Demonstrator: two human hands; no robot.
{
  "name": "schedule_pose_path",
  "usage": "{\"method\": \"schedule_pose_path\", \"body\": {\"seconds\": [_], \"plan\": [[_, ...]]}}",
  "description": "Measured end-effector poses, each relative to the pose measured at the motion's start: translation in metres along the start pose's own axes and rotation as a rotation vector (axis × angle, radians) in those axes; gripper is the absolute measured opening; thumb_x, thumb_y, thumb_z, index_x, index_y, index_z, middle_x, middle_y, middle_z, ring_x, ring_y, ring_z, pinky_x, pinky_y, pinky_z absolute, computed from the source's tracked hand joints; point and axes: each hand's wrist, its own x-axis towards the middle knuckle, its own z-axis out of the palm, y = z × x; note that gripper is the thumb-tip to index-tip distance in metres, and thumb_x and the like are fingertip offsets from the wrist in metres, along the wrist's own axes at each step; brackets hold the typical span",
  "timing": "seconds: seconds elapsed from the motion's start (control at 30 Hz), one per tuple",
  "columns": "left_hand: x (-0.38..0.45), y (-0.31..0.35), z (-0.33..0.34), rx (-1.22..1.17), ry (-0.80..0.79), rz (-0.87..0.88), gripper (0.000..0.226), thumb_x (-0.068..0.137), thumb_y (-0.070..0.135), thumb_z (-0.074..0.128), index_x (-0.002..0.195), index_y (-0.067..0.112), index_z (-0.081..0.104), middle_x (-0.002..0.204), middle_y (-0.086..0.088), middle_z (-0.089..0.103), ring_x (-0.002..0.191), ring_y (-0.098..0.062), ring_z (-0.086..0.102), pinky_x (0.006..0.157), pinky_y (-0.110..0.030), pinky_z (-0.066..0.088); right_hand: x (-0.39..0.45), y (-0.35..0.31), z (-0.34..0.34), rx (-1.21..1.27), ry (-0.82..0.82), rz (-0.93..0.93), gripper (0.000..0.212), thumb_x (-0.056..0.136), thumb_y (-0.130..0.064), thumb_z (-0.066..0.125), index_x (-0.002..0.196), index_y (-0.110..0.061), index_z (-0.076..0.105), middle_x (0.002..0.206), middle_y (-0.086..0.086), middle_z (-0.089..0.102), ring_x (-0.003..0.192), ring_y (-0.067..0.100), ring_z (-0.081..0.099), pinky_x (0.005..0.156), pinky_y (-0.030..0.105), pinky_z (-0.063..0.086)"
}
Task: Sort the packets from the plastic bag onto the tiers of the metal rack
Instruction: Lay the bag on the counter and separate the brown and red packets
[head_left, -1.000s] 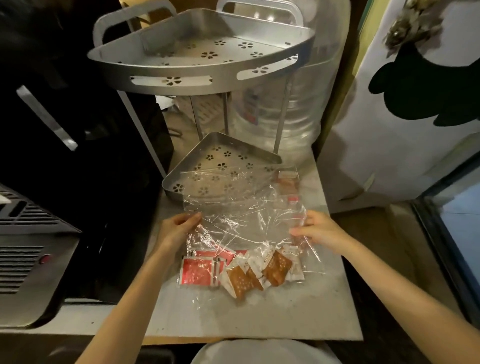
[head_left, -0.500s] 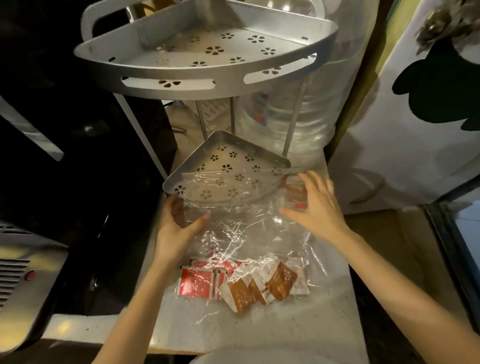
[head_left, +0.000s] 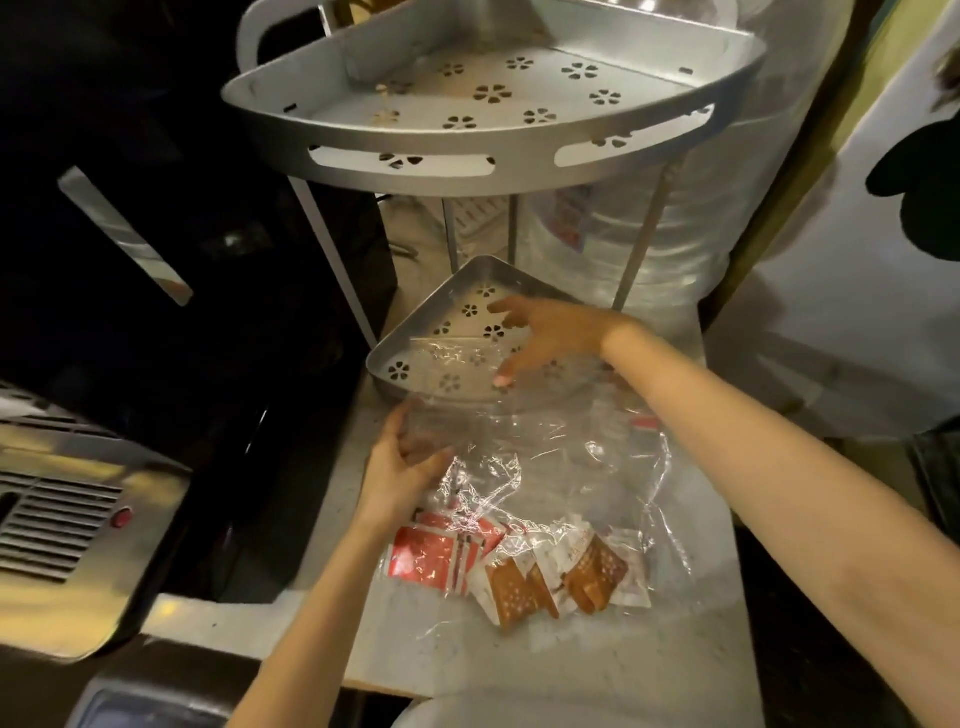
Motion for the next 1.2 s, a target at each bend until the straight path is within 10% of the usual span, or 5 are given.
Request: {"method": "schedule_pose_path", "body": {"seconds": [0.17,0.37,0.7,0.93,1.2], "plan": [[-0.001,-0.002,0.000,-0.063,-0.044,0.084,0.061,0.080,0.007,0.066,0.119,0.043,0.036,0.098,0.006,0.067,0.087,-0.011,0.069,0.069,-0.026,0.058,0.006,-0.007,-0.003,0.007,-0.153,0.033,0.066,0.065,-0.039,0.078,0.123,-0.021,0.052,0.112,0.002,0.064,0.085,0.014,0.067,0.078,0.032,0.054],[0.002,-0.005,-0.001,-0.130,-0.066,0.076,0.062,0.079,0.007,0.067,0.117,0.045,0.035,0.089,0.002,0.068,0.080,-0.009,0.070,0.064,-0.021,0.057,-0.008,-0.013,-0.009,0.032,-0.165,-0.037,0.021,0.070,-0.027,0.078,0.077,-0.010,0.068,0.065,-0.005,0.066,0.058,0.005,0.061,0.074,0.032,0.052],[-0.010,-0.018,-0.022,-0.195,-0.295,-0.188,0.070,0.054,0.074,0.063,0.108,0.028,0.061,0.105,-0.002,0.070,0.095,-0.022,0.068,0.082,-0.040,0.054,-0.057,-0.029,-0.013,0.207,-0.058,-0.044,0.012,0.069,-0.011,0.079,0.075,-0.012,0.068,0.054,-0.008,0.070,0.053,0.006,0.066,0.051,0.014,0.050],[-0.007,-0.026,-0.028,-0.291,-0.316,-0.268,0.069,0.065,0.068,0.033,0.077,0.016,0.076,0.080,-0.005,0.075,0.078,-0.020,0.068,0.080,-0.038,0.047,-0.116,-0.053,-0.012,0.196,0.048,-0.137,0.026,0.062,-0.026,0.082,0.076,-0.007,0.071,0.068,0.009,0.074,0.062,0.019,0.069,0.069,0.046,0.056],[-0.013,-0.039,-0.016,-0.986,-0.510,-0.302,0.096,0.063,0.070,0.060,0.135,0.009,0.042,0.131,-0.021,0.054,0.118,-0.036,0.054,0.093,-0.048,0.047,-0.161,-0.082,-0.005,0.251,0.159,-0.239,0.013,0.065,-0.025,0.081,0.070,-0.017,0.072,0.058,-0.002,0.071,0.054,0.007,0.064,0.053,0.019,0.052]]}}
